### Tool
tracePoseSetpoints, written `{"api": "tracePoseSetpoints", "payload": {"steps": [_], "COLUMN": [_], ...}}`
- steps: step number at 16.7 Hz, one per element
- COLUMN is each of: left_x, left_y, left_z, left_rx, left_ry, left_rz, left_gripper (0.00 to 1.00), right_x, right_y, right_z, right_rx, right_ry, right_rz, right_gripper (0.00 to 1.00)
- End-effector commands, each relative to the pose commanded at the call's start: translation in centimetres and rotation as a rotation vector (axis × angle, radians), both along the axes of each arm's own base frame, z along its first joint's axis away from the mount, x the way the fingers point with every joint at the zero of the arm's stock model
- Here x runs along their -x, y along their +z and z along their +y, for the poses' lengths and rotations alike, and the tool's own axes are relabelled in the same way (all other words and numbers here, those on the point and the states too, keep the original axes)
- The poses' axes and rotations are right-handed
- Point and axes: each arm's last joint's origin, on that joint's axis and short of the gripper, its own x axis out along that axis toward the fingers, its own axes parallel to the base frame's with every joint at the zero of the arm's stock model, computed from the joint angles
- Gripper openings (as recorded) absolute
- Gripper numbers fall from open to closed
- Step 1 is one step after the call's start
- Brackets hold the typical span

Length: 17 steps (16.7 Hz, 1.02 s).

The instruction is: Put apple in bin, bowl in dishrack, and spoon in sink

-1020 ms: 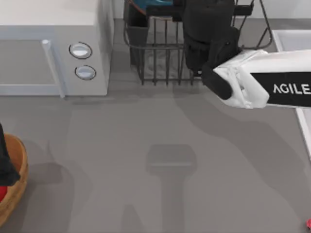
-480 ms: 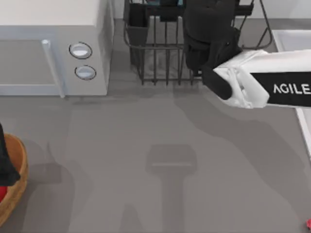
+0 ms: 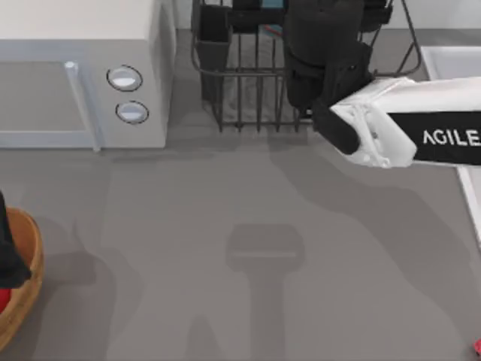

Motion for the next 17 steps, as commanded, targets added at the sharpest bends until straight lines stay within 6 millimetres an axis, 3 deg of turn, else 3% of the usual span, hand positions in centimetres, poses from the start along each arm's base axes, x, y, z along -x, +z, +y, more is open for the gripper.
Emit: {"api": "tracePoseSetpoints", "payload": {"steps": [5,7,10,14,17], "left_x": [0.0,0.0,0.0,0.0,0.0], "left_y": [0.0,0.0,0.0,0.0,0.0], "left_z": [0.0,0.0,0.0,0.0,0.0], "left_rx": [0.000,0.000,0.000,0.000,0.000], "left_ry": [0.000,0.000,0.000,0.000,0.000], "left_rz": [0.000,0.000,0.000,0.000,0.000], "left_gripper": [1.00,1.00,1.00,1.00,1.00], "right_x": [0.3,0.9,3.0,9.2,15.8], "right_y": [0.6,1.8,4.6,8.6,9.2], "right_z": [-0.7,-2.4,-6.6,-14.1,-19.5], "right_rx": [0.002,0.005,0.007,-0.005,-0.015], "right_ry": [0.002,0.002,0.001,0.000,0.000], "right_rz": [0.002,0.006,0.006,-0.023,-0.060], "right_gripper": [1.00,1.00,1.00,1.00,1.00]}}
